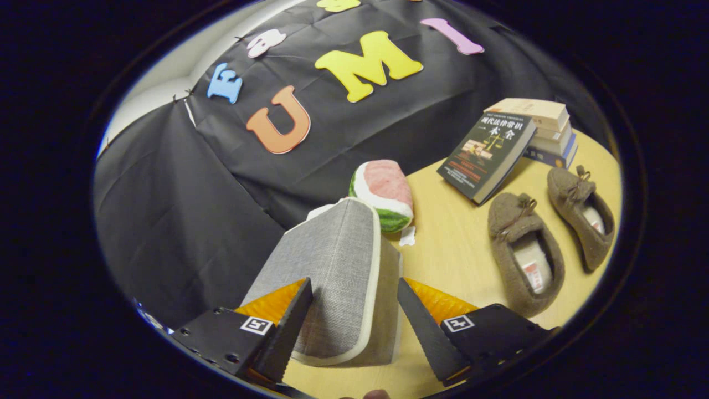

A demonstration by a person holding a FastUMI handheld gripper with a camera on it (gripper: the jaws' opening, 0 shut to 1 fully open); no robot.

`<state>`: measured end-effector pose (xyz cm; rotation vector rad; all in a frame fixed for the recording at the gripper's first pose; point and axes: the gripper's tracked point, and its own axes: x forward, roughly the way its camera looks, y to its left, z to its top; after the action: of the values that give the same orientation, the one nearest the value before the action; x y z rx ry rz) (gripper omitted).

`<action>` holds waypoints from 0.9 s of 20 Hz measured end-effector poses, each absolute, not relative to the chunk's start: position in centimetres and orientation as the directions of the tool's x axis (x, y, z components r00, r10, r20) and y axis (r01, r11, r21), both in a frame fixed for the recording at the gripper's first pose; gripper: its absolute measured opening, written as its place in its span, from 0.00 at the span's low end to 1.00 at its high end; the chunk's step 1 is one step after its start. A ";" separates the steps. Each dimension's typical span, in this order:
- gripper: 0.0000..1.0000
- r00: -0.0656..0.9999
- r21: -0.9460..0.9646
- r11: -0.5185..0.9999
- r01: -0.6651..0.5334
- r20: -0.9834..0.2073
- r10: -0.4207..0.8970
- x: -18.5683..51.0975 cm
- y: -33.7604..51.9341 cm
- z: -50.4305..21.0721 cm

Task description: Open the storage box then place both shoes into the box .Put the left shoe in first, then the right shoe, with the right side of both shoes facing outward in a uniform manner.

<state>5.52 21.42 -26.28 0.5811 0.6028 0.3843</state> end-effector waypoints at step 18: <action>0.00 0.751 0.693 0.706 -0.147 -0.386 0.536 5.3 20.7 -22.1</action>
<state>5.34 20.67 -22.06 0.6892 0.6144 0.4073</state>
